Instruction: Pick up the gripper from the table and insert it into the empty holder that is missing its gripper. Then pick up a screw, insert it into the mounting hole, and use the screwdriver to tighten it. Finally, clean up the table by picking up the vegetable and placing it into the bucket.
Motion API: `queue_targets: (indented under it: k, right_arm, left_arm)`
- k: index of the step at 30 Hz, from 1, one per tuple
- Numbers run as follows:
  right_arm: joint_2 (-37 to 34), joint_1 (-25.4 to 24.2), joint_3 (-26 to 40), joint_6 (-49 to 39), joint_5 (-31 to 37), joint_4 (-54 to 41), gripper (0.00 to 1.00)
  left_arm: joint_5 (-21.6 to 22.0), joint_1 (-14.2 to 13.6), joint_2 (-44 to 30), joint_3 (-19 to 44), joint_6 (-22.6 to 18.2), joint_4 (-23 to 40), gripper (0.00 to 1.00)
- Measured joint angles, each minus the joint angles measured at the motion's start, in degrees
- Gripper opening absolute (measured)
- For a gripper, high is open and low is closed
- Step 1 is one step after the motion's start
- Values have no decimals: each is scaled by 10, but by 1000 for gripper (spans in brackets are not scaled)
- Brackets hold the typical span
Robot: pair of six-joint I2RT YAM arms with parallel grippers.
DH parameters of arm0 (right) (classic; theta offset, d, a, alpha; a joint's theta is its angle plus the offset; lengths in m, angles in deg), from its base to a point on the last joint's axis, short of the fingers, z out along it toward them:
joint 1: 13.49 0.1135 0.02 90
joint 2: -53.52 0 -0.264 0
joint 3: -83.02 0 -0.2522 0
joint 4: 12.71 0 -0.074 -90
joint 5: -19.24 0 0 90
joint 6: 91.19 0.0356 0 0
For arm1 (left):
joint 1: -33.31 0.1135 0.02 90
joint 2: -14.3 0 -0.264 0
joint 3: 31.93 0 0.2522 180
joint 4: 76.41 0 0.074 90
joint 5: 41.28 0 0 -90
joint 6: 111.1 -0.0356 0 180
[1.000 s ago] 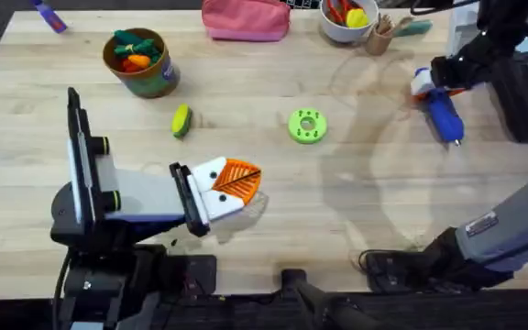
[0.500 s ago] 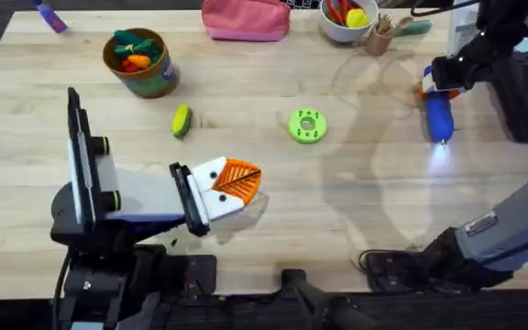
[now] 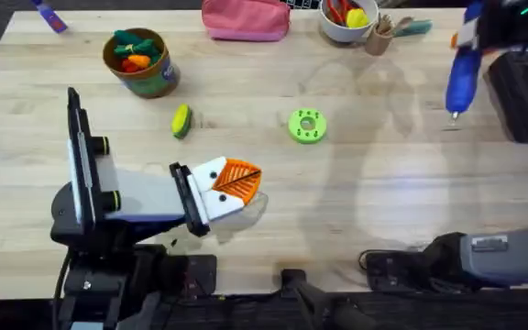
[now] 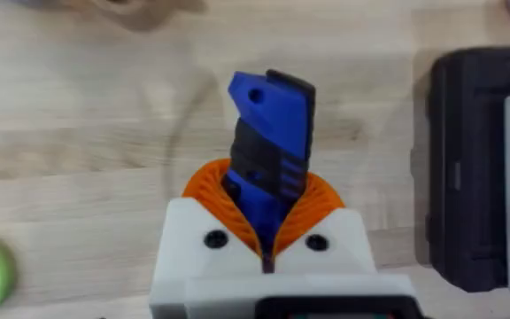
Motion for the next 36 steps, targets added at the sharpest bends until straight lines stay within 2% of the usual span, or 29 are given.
queue_targets:
  k: [5, 12, 23, 24, 30, 33, 36]
  right_arm:
    - [98, 22, 0, 21, -45, -6, 23]
    - [210, 106, 0, 73, -66, -3, 23]
    - [338, 206, -13, 178, -98, 56, 23]
    - [382, 229, -58, 203, -106, 118, 23]
    - [466, 271, -211, 256, -144, 326, 23]
    - [479, 291, -289, 289, -190, 451, 23]
    - [465, 313, -338, 316, -244, 534, 23]
  left_arm:
    - [0, 0, 0, 0, 0, 0, 16]
    - [0, 0, 0, 0, 0, 0, 16]
    - [0, 0, 0, 0, 0, 0, 16]
    - [0, 0, 0, 0, 0, 0, 16]
    - [0, 0, 0, 0, 0, 0, 16]
    - [0, 0, 0, 0, 0, 0, 16]
    - [0, 0, 0, 0, 0, 0, 16]
